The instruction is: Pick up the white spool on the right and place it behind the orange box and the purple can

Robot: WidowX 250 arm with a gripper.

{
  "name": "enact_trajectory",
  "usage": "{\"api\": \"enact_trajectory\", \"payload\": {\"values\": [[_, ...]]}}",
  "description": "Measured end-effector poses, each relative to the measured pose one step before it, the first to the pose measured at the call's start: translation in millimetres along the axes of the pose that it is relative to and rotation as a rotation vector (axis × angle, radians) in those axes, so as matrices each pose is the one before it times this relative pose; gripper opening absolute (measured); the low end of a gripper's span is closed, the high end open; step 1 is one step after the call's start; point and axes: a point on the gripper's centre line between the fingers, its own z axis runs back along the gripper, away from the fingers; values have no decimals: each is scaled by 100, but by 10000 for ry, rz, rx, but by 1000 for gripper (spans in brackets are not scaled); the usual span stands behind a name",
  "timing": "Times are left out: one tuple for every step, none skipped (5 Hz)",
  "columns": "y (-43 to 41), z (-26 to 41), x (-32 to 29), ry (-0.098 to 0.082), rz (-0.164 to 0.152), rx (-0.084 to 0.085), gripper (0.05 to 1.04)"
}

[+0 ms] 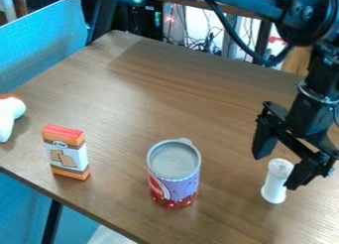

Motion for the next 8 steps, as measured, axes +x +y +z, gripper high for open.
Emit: {"api": "enact_trajectory", "payload": {"values": [[-33, -501, 239, 230, 58, 9, 1001], [-34, -136, 34, 31, 78, -14, 1001], [-13, -511, 148, 122, 21, 20, 940], [93, -41, 23, 27, 172, 62, 668], [58, -4, 2, 1, 15, -2, 592], [-88, -39, -349, 47, -14, -25, 592], [-143, 2691, -1438, -741, -99, -407, 592], [1680, 3288, -1323, -963, 277, -317, 592]]}}
